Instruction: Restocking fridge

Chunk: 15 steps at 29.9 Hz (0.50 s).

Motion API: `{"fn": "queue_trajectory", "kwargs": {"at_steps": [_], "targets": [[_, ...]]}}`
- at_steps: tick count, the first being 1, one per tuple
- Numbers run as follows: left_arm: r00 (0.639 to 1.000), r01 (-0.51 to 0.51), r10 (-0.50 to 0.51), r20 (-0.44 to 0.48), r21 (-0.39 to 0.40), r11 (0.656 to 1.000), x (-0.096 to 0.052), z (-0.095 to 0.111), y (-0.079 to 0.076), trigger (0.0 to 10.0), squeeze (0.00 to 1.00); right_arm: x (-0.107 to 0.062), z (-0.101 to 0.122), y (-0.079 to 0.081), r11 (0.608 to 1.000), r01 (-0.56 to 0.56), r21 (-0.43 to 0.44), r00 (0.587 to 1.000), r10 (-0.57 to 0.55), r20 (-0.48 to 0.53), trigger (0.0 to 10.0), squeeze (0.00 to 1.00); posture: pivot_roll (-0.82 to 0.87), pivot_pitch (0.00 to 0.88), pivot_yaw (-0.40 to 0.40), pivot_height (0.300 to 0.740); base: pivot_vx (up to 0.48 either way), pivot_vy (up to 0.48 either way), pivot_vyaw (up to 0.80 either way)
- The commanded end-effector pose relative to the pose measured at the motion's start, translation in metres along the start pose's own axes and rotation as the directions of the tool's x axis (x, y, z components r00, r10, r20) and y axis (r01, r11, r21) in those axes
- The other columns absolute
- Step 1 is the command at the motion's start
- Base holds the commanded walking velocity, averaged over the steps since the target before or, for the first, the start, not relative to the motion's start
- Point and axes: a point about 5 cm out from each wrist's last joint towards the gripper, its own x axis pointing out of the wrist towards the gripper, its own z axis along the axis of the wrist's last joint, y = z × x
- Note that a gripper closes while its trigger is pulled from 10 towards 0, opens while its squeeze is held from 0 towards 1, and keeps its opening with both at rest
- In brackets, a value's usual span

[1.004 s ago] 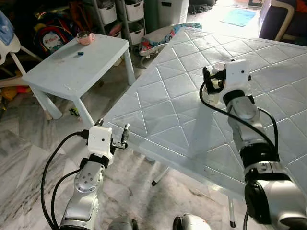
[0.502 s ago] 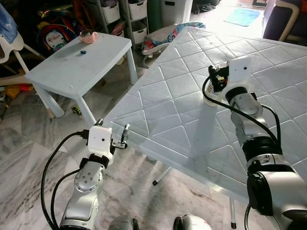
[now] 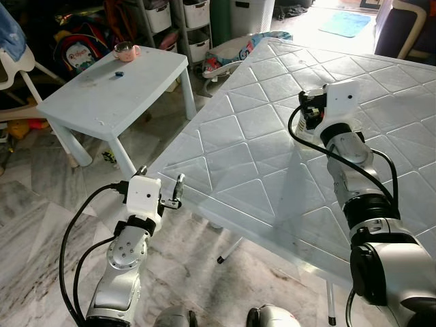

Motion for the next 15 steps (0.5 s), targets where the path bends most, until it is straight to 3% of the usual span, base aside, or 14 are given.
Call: {"fn": "queue_trajectory", "kwargs": {"at_steps": [1,11,12,13,15], "targets": [[0.999,-0.031,0.032,-0.036,0.028,0.999,0.001,-0.004,0.002,10.0,0.0,0.0,-0.003,0.0,0.999,0.023,0.031,0.999,-0.022,-0.029,0.0,0.0,0.04,0.054,0.069,0.74,0.0,0.0,0.0],[0.998,-0.063,0.064,-0.017,0.069,0.996,0.01,0.001,0.011,10.0,0.0,-0.017,0.025,0.034,1.0,-0.029,0.004,0.979,0.027,0.204,0.3,0.0,0.06,0.039,0.061,0.74,0.0,0.0,0.0],[0.997,-0.07,0.071,-0.016,0.073,0.995,0.011,0.002,0.013,10.0,0.0,-0.021,0.027,0.038,0.999,-0.035,0.009,0.974,0.032,0.224,4.2,0.0,0.06,0.039,0.064,0.74,0.0,0.0,0.0],[0.997,-0.072,0.073,-0.018,0.076,0.995,0.013,0.002,0.014,10.0,0.0,-0.025,0.029,0.045,0.998,-0.056,0.001,0.966,0.054,0.252,10.0,0.0,0.05,0.038,0.067,0.74,0.0,0.0,0.0],[0.997,-0.069,0.071,-0.019,0.077,0.995,0.015,0.003,0.013,10.0,0.0,-0.035,0.034,0.058,0.995,-0.096,-0.012,0.949,0.095,0.301,10.0,0.0,0.05,0.034,0.071,0.74,0.0,0.0,0.0]]}}
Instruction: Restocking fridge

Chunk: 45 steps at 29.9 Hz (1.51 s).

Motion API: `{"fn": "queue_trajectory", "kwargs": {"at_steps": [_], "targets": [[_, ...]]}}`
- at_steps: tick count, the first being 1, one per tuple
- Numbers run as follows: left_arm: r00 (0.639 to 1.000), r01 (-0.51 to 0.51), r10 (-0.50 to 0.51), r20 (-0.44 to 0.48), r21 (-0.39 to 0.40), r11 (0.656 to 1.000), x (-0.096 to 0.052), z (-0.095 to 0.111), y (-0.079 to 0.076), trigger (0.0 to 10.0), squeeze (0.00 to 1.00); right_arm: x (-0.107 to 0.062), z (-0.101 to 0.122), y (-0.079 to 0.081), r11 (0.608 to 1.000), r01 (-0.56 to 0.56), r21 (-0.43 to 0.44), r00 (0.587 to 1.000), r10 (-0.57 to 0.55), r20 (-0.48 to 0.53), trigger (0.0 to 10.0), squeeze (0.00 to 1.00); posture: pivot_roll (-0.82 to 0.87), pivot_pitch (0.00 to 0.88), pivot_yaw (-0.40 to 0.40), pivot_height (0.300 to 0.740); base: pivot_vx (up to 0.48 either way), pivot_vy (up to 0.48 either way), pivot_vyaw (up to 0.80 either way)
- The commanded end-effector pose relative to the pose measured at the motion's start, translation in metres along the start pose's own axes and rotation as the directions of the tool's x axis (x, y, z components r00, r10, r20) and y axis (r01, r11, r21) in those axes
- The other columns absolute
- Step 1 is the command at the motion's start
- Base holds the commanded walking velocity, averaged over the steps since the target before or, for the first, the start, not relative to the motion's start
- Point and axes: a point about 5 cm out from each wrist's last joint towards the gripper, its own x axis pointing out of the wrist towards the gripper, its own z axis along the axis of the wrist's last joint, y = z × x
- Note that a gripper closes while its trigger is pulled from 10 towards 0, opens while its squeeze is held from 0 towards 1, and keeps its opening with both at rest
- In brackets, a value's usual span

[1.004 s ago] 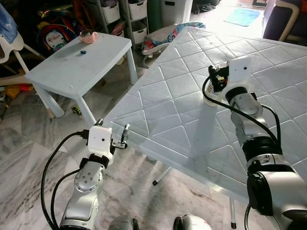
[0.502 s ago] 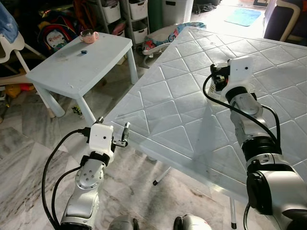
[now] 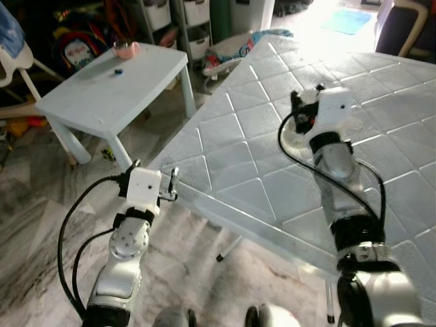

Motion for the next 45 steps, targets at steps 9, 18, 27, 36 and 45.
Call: {"fn": "queue_trajectory", "kwargs": {"at_steps": [9,18,27,36,45], "targets": [[0.999,0.014,-0.014,-0.029,-0.006,1.0,-0.001,-0.007,-0.007,10.0,0.0,-0.011,0.016,0.017,0.999,-0.029,0.019,0.997,0.028,0.065,10.0,0.0,0.04,0.009,0.067,0.74,0.0,0.0,0.0],[1.0,0.005,-0.005,-0.03,-0.014,1.0,0.002,-0.008,-0.008,10.0,0.0,-0.016,0.01,0.015,0.998,-0.002,0.07,1.0,0.001,0.005,10.0,0.0,0.04,0.0,0.055,0.74,0.0,0.0,0.0],[0.999,0.005,-0.005,-0.033,-0.019,1.0,0.001,-0.01,-0.011,10.0,0.0,-0.015,0.011,0.012,0.996,0.013,0.086,1.0,-0.013,-0.007,3.5,0.0,0.03,0.0,0.054,0.74,0.0,0.0,0.0],[1.0,0.006,-0.006,-0.026,-0.018,1.0,0.004,-0.008,-0.01,10.0,0.0,-0.013,0.017,0.016,0.997,-0.034,0.068,0.999,0.033,0.024,10.0,0.0,0.02,0.001,0.057,0.74,-0.053,0.0,0.09],[0.999,-0.03,0.03,-0.015,0.007,1.0,0.005,-0.004,0.002,10.0,0.0,-0.01,0.023,0.02,0.994,-0.064,0.093,0.997,0.06,0.045,10.0,0.0,0.05,0.029,0.056,0.74,-0.133,0.0,0.8]]}}
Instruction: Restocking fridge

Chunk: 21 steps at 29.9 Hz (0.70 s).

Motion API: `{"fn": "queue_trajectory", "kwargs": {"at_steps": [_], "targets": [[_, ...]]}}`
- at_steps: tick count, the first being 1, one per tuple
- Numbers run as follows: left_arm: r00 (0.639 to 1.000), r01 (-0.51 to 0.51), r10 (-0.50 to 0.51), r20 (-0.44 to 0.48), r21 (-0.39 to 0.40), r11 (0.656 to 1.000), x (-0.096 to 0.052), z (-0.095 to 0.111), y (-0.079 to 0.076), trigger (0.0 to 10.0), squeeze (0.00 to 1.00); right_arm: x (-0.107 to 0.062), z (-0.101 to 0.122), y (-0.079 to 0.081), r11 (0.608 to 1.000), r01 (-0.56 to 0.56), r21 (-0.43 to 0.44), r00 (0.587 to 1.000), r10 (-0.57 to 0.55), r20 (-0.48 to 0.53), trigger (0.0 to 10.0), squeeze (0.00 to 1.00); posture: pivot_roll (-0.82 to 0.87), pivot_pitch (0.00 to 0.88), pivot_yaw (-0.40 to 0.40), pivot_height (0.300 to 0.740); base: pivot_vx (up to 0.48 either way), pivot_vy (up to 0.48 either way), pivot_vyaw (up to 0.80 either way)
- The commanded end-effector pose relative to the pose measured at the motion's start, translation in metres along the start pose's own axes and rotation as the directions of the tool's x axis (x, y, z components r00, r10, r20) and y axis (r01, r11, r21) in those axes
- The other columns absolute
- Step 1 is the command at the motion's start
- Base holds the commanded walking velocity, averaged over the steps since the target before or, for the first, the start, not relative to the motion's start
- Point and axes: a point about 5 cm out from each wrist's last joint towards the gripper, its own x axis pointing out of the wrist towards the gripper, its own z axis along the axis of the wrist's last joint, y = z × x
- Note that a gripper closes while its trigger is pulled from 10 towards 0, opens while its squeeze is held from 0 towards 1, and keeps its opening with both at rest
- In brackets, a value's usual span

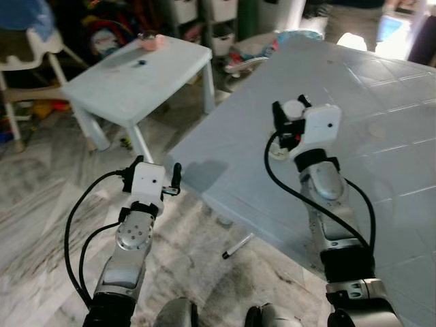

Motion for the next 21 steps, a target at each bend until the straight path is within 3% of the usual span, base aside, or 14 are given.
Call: {"fn": "queue_trajectory", "kwargs": {"at_steps": [1,8,21], "targets": [[1.0,-0.022,0.022,-0.009,0.014,1.0,-0.004,-0.001,0.006,10.0,0.0,0.005,0.019,0.001,1.0,-0.019,0.007,0.997,0.018,0.079,10.0,0.0,0.05,0.034,0.055,0.74,0.0,0.0,0.8],[0.999,-0.028,0.028,-0.026,0.015,1.0,-0.012,-0.007,0.004,10.0,0.0,0.005,0.021,0.009,0.996,-0.069,0.059,0.994,0.064,0.091,10.0,0.0,0.06,0.032,0.045,0.74,0.0,0.0,0.8],[0.999,-0.009,0.009,-0.032,0.004,1.0,-0.008,-0.008,-0.004,10.0,0.0,-0.007,0.013,0.015,0.991,-0.092,0.1,0.994,0.085,0.069,10.0,0.0,0.04,0.013,0.051,0.74,0.0,0.0,0.8]]}}
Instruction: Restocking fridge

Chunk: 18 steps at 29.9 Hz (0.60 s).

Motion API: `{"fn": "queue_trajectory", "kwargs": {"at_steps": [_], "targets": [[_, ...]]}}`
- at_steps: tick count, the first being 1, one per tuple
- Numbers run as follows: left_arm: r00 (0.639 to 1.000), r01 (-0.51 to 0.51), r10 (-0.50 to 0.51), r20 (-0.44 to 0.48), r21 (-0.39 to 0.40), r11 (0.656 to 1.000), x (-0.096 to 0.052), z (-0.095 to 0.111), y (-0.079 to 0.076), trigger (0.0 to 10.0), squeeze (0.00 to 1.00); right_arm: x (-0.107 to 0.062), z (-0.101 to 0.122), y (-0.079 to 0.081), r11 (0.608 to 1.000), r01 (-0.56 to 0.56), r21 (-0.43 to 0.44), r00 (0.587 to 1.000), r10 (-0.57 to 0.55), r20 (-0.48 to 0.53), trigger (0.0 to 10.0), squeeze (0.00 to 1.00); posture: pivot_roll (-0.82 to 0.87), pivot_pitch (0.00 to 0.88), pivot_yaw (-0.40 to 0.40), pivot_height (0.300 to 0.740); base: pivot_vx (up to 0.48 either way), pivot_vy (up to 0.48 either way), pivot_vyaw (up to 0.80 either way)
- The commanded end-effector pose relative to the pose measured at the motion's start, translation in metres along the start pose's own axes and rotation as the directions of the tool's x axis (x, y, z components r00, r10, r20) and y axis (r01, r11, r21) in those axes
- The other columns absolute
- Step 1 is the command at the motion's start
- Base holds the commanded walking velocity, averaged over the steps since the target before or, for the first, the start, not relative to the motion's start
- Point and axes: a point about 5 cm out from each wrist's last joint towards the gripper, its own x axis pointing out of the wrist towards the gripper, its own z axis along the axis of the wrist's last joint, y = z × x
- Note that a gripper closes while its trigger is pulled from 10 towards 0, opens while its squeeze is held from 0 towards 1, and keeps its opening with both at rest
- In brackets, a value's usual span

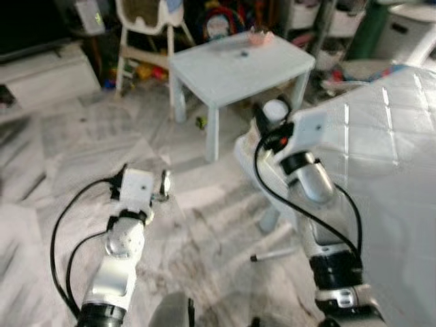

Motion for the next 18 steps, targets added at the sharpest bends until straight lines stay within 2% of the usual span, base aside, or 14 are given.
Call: {"fn": "queue_trajectory", "kwargs": {"at_steps": [1,7,8,17,18], "targets": [[1.0,0.005,-0.005,0.001,0.001,1.0,0.002,0.001,-0.004,10.0,0.0,0.0,0.011,-0.001,1.0,0.001,-0.002,0.999,-0.001,0.047,10.0,0.0,0.04,0.01,0.053,0.74,0.0,0.0,0.8],[0.999,-0.04,0.04,-0.004,-0.005,0.999,0.005,0.001,-0.001,10.0,0.0,0.001,0.012,0.004,0.999,-0.033,0.0,0.998,0.033,0.054,10.0,0.0,0.04,0.005,0.049,0.74,0.0,0.0,0.8],[0.997,-0.078,0.078,-0.021,0.007,0.997,0.006,-0.001,0.003,10.0,0.0,0.001,0.011,0.005,0.999,-0.039,0.005,0.998,0.039,0.051,10.0,0.0,0.05,0.004,0.048,0.74,0.0,0.431,0.8],[0.994,-0.104,0.104,-0.025,0.013,0.995,0.002,-0.004,0.009,10.0,0.0,-0.002,0.005,0.005,0.999,-0.051,0.014,0.998,0.05,0.033,10.0,0.0,0.06,0.0,0.047,0.74,0.0,0.439,0.8],[0.994,-0.106,0.106,-0.024,0.016,0.994,0.001,-0.004,0.009,10.0,0.0,-0.004,0.004,0.005,0.999,-0.051,0.015,0.998,0.051,0.03,10.0,0.0,0.06,0.0,0.048,0.74,0.0,0.0,0.8]]}}
